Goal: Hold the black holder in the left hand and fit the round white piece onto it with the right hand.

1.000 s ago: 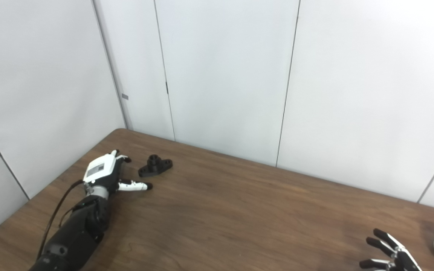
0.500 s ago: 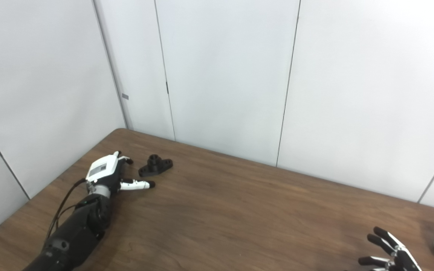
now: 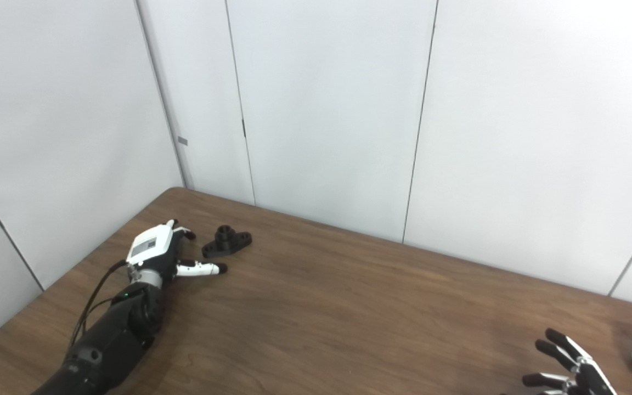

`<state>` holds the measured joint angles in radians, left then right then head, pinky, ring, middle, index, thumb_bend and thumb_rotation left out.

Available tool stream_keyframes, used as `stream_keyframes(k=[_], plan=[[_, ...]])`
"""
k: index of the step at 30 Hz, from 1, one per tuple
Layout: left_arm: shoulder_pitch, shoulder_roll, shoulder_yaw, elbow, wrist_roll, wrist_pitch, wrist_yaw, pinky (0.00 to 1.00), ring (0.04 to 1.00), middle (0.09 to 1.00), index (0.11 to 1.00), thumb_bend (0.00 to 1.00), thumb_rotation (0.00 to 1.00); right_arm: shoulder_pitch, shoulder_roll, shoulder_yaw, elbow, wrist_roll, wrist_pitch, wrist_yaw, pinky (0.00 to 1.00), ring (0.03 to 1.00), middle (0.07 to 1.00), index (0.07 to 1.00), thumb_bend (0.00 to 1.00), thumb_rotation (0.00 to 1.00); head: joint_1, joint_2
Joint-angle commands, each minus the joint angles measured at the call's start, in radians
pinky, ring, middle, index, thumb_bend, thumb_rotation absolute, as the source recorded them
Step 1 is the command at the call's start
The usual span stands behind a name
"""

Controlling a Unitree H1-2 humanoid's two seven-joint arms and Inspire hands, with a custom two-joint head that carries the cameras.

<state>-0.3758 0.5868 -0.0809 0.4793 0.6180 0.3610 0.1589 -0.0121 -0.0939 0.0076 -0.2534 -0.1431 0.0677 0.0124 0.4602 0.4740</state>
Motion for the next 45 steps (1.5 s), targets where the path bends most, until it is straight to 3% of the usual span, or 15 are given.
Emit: stream_keyframes(k=[1, 11, 29, 33, 36, 37, 39, 45], plan=[[-0.012, -0.009, -0.026, -0.002, -0.003, -0.016, -0.021, 1.0, 1.0, 0.984, 0.775, 0.88, 0.26, -0.014, -0.001, 0.001, -0.051, -0.004, -0.01, 0.001, 0.42, 0.565, 0.788, 0.831, 0.54, 0.0, -0.001, 0.0], [-0.029, -0.026, -0.049, -0.04, -0.036, -0.019, -0.059, 0.98, 1.0, 0.974, 0.779, 0.8, 0.16, -0.007, -0.009, 0.004, -0.056, -0.006, -0.019, 0.005, 0.43, 0.58, 0.802, 0.84, 0.54, 0.0, -0.009, 0.005], [-0.039, -0.039, -0.069, -0.02, -0.043, -0.012, -0.06, 0.99, 1.0, 0.979, 0.785, 0.79, 0.13, 0.003, -0.003, 0.009, -0.113, -0.019, 0.032, 0.004, 0.44, 0.593, 0.805, 0.839, 0.53, 0.0, -0.016, 0.02], [-0.039, -0.029, -0.097, -0.009, -0.012, 0.005, -0.063, 0.98, 1.0, 0.981, 0.781, 0.77, 0.13, 0.004, -0.002, 0.01, -0.127, -0.02, 0.044, 0.007, 0.44, 0.596, 0.808, 0.844, 0.53, 0.0, -0.016, 0.02], [-0.035, -0.03, -0.099, 0.001, -0.021, -0.004, -0.054, 0.98, 1.0, 0.964, 0.726, 0.77, 0.11, 0.004, -0.001, 0.012, -0.135, -0.023, 0.055, 0.006, 0.45, 0.598, 0.808, 0.846, 0.52, 0.0, -0.016, 0.02], [-0.032, -0.032, -0.096, 0.007, -0.028, -0.016, -0.046, 0.99, 1.0, 0.948, 0.612, 0.65, 0.09, 0.004, -0.001, 0.012, -0.138, -0.022, 0.058, 0.007, 0.45, 0.599, 0.81, 0.847, 0.52, 0.0, -0.016, 0.02], [-0.028, -0.036, -0.09, 0.022, -0.039, -0.043, -0.027, 1.0, 1.0, 0.916, 0.521, 0.56, 0.07, 0.004, -0.001, 0.013, -0.143, -0.02, 0.062, 0.007, 0.45, 0.597, 0.812, 0.849, 0.51, 0.0, -0.016, 0.02], [-0.023, -0.044, -0.104, 0.066, -0.019, -0.097, 0.036, 1.0, 0.984, 0.869, 0.486, 0.52, 0.06, 0.005, 0.001, 0.013, -0.149, -0.017, 0.07, 0.006, 0.45, 0.601, 0.819, 0.852, 0.5, 0.0, -0.016, 0.02]])
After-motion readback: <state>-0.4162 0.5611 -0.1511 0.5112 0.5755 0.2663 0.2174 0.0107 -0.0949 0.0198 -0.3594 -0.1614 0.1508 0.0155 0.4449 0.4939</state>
